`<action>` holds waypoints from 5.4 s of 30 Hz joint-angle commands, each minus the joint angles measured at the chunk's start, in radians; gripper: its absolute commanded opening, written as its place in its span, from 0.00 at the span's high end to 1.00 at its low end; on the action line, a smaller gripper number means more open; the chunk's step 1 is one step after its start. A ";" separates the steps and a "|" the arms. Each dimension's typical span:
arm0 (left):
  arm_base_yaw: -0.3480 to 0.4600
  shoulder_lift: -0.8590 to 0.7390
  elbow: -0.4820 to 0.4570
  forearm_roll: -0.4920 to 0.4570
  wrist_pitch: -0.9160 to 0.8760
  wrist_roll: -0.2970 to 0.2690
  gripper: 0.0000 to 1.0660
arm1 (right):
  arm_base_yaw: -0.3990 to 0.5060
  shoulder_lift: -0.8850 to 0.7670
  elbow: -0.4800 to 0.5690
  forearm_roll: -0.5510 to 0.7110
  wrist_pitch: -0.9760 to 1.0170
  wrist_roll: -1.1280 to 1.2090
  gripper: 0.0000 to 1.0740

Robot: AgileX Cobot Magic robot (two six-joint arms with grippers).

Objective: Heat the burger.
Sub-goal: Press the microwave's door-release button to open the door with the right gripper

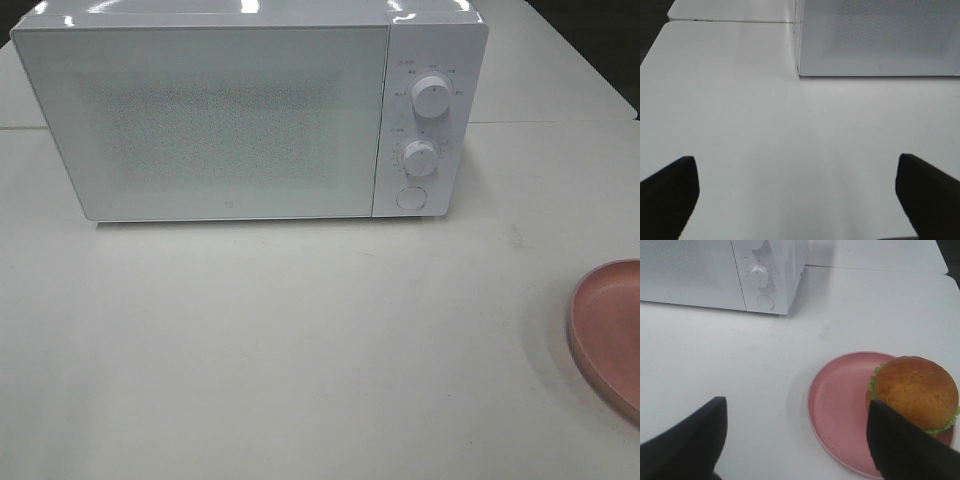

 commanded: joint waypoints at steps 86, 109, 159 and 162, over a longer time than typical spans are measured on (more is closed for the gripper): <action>-0.002 -0.023 -0.001 -0.008 -0.010 -0.008 0.06 | 0.130 1.325 0.247 0.212 -1.824 -0.096 0.30; -0.002 -0.023 -0.001 -0.008 -0.010 -0.008 0.06 | 0.652 1.639 0.194 0.769 -2.178 -0.358 0.30; -0.002 -0.017 -0.001 -0.008 -0.010 -0.008 0.06 | 0.623 1.708 0.143 0.742 -2.054 1.222 1.00; -0.002 -0.017 -0.001 -0.008 -0.010 -0.008 0.06 | 0.623 1.753 0.109 0.741 -2.054 1.241 1.00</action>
